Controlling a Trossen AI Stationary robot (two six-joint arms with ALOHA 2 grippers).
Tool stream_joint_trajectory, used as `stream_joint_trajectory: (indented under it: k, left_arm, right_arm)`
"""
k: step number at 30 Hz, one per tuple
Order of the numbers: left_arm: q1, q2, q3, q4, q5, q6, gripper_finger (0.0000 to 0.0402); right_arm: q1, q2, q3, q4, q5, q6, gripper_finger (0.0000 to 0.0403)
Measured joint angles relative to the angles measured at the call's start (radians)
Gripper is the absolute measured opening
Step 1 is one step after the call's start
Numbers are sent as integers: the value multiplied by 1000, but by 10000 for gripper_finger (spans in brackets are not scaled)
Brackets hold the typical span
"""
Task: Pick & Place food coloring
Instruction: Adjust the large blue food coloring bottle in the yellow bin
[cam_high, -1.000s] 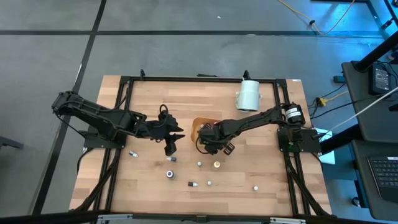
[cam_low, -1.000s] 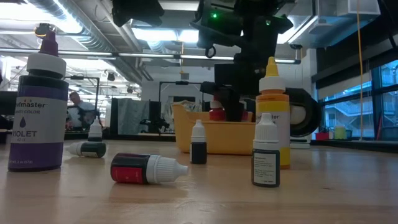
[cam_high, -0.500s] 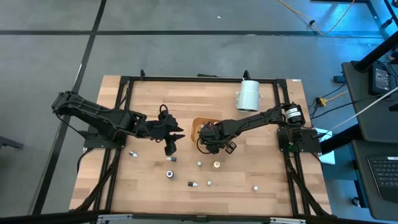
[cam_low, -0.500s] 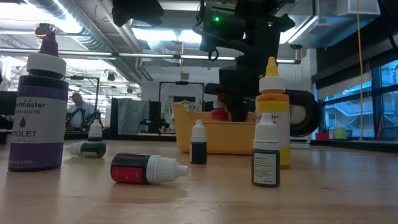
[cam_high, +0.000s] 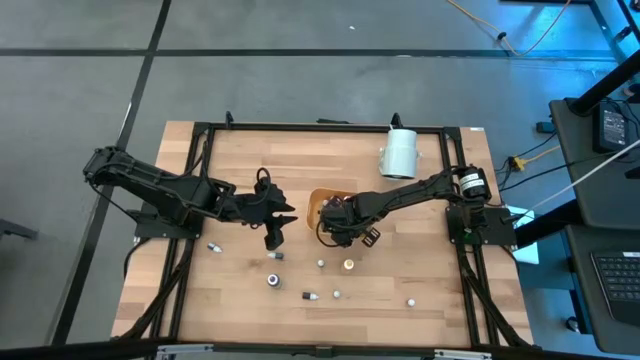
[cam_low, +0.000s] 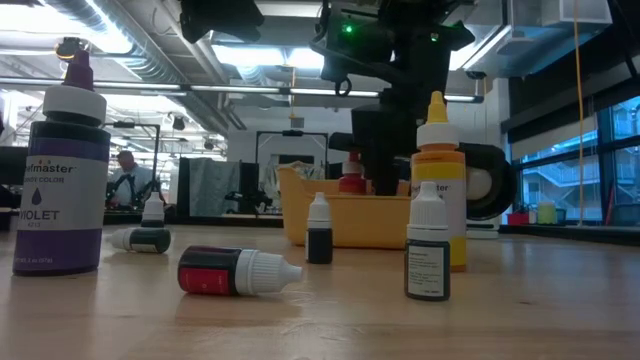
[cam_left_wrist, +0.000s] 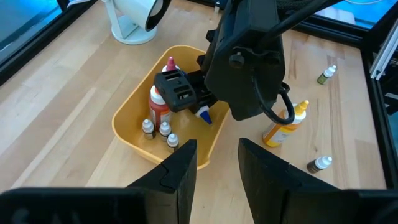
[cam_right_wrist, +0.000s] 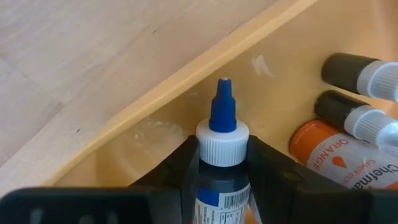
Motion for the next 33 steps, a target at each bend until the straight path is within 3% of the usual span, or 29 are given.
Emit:
stream_joint_trajectory:
  k: [5, 14, 26, 33]
  left_arm:
    - [0, 0, 0, 0, 0, 0, 114]
    - [0, 0, 0, 0, 0, 0, 114]
    - [0, 0, 0, 0, 2, 0, 114]
    - [0, 0, 0, -3, 12, 0, 114]
  right_arm:
    - [0, 0, 1, 2, 2, 30, 100]
    - [19, -7, 24, -14, 7, 52, 104]
    - [28, -10, 232, -140, -11, 209, 110]
    - [32, -157, 282, -141, -61, 381, 102]
